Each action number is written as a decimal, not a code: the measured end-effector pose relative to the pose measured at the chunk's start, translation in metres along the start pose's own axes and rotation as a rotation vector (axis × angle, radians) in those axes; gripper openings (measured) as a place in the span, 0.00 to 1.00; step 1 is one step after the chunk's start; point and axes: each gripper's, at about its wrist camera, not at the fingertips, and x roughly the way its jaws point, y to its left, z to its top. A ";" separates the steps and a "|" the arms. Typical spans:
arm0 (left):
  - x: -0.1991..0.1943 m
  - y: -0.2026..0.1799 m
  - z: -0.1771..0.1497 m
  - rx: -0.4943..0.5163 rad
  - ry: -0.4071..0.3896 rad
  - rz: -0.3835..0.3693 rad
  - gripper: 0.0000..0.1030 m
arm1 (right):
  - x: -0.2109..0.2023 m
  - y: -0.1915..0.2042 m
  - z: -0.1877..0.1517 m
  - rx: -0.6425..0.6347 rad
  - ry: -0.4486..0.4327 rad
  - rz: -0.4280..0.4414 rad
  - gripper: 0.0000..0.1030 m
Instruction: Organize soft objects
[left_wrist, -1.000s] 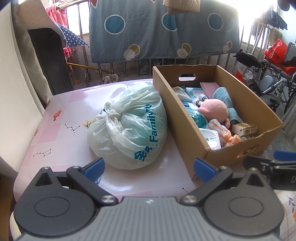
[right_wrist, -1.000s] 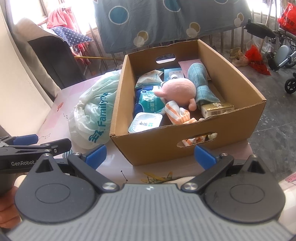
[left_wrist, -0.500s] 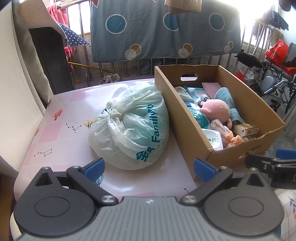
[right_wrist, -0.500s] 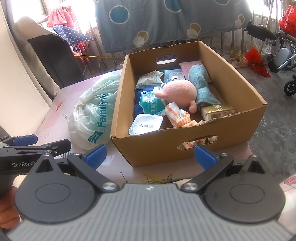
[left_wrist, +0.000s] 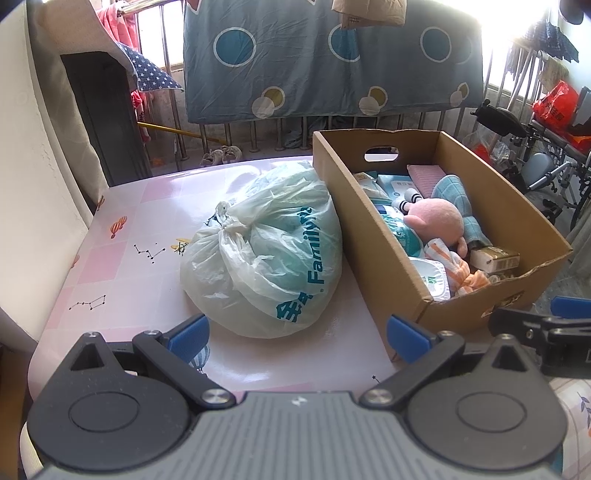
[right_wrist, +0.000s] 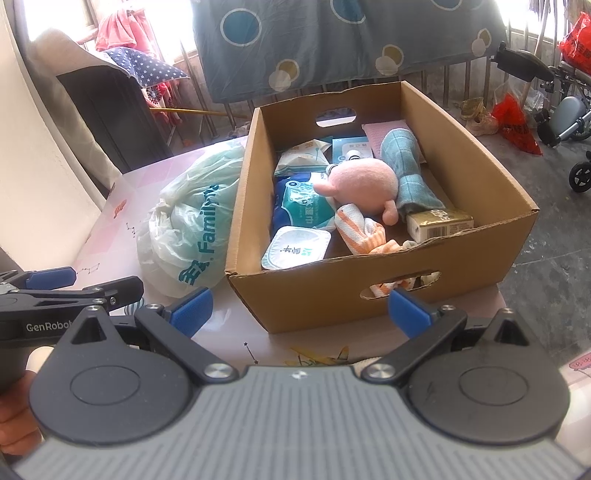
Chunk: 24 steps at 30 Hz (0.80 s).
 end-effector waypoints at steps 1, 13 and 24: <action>0.000 0.001 0.000 -0.001 0.000 0.000 1.00 | 0.000 0.000 0.000 -0.001 0.000 0.001 0.99; 0.000 0.001 -0.001 0.001 0.003 -0.001 1.00 | 0.001 0.001 0.000 -0.004 0.002 0.001 0.99; 0.000 0.000 -0.002 -0.001 0.002 0.002 1.00 | 0.001 0.001 0.000 -0.007 0.002 0.003 0.99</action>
